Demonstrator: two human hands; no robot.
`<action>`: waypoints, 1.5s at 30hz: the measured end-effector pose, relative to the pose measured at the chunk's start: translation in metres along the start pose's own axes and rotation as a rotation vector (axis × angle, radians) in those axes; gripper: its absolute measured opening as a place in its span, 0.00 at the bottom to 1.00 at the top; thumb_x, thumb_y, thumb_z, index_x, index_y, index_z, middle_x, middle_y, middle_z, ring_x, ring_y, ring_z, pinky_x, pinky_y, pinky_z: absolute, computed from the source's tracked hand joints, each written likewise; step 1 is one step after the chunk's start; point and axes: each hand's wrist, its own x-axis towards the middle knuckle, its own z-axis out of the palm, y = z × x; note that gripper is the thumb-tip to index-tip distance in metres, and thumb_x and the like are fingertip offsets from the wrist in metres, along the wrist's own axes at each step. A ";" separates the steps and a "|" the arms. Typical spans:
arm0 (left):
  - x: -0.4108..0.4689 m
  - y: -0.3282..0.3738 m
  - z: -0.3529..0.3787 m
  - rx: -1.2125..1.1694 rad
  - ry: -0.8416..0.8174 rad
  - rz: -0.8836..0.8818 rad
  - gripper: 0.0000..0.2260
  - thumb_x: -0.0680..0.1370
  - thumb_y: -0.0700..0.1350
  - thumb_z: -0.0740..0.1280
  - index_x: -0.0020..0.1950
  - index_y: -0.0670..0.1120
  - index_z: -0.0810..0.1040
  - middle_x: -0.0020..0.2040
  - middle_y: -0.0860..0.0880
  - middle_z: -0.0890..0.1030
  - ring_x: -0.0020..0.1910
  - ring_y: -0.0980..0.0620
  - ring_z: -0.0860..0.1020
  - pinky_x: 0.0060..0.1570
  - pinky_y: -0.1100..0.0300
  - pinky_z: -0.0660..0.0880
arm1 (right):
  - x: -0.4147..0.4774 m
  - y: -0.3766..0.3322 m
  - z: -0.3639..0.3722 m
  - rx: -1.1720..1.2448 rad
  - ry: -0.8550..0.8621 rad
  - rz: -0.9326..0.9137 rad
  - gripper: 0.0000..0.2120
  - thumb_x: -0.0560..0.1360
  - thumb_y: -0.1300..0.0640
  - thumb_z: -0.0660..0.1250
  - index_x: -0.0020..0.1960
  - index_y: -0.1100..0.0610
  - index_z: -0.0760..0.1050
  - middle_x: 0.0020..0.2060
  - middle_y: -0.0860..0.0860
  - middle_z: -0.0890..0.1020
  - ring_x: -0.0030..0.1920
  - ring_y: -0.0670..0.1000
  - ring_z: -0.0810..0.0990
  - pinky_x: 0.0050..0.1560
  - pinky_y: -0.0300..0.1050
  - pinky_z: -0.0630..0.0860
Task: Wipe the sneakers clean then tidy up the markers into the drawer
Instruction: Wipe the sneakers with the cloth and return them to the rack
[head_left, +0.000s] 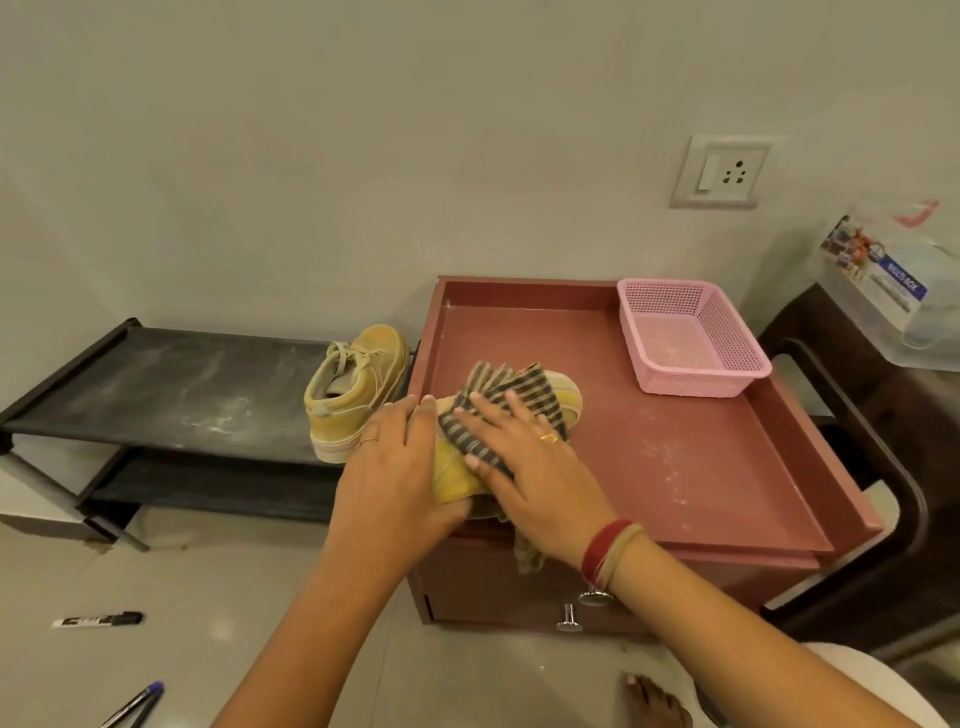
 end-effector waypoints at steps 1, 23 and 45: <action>0.001 0.000 0.000 -0.002 0.006 -0.006 0.40 0.60 0.56 0.77 0.66 0.40 0.71 0.60 0.42 0.75 0.58 0.42 0.76 0.48 0.51 0.77 | 0.004 0.008 -0.002 -0.035 0.024 0.026 0.22 0.81 0.45 0.52 0.74 0.42 0.56 0.75 0.40 0.55 0.75 0.46 0.46 0.74 0.49 0.45; 0.007 -0.001 -0.005 -0.030 -0.014 -0.010 0.41 0.59 0.56 0.77 0.67 0.42 0.70 0.59 0.45 0.74 0.54 0.46 0.76 0.42 0.56 0.75 | 0.017 0.016 0.003 0.055 0.078 0.087 0.22 0.80 0.44 0.51 0.74 0.42 0.57 0.75 0.42 0.54 0.76 0.49 0.42 0.75 0.50 0.46; 0.008 -0.003 -0.006 -0.086 -0.006 -0.025 0.40 0.60 0.57 0.77 0.67 0.44 0.68 0.58 0.49 0.72 0.54 0.50 0.74 0.44 0.62 0.69 | 0.020 0.028 0.006 -0.035 0.066 -0.080 0.23 0.79 0.40 0.48 0.73 0.41 0.56 0.75 0.41 0.55 0.75 0.46 0.45 0.74 0.49 0.42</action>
